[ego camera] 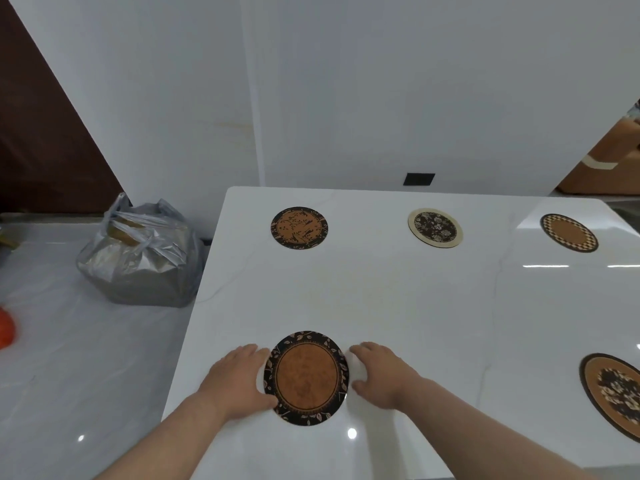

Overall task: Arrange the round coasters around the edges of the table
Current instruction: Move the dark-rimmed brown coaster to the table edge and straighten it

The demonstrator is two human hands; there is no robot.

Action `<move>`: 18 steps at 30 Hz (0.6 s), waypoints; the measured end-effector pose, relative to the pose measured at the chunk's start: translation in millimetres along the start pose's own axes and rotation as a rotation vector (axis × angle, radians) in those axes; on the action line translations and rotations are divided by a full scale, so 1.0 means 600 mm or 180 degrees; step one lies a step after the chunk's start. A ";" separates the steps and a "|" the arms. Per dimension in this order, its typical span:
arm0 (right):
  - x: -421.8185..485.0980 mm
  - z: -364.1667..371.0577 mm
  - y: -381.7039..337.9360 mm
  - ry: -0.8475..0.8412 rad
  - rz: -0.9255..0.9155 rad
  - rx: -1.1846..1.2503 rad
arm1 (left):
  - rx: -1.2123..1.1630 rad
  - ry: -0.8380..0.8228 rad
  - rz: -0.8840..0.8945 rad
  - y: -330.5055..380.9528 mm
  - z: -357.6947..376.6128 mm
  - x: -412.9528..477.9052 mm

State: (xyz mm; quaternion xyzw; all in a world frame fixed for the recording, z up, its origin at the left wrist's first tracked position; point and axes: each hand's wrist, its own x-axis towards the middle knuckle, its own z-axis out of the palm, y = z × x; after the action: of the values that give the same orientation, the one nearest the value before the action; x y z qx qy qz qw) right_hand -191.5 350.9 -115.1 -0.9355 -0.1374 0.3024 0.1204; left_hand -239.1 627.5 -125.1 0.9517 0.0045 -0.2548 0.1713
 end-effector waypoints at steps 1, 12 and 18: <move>-0.008 -0.013 0.001 0.0027 0.0055 0.0103 | -0.0147 -0.0010 -0.0008 0.001 -0.015 0.001; -0.157 -0.128 0.078 0.0541 0.0392 0.0607 | -0.0440 0.0175 0.0338 0.149 -0.138 -0.032; -0.247 -0.193 0.170 0.0782 0.0453 0.0656 | -0.0278 0.0252 0.0555 0.294 -0.156 -0.059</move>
State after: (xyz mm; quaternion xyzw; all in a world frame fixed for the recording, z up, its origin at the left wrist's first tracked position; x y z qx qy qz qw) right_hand -218.8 190.1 23.5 -0.9555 -0.0234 0.2060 0.2098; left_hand -207.8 495.0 25.0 0.9494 -0.0604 -0.2007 0.2338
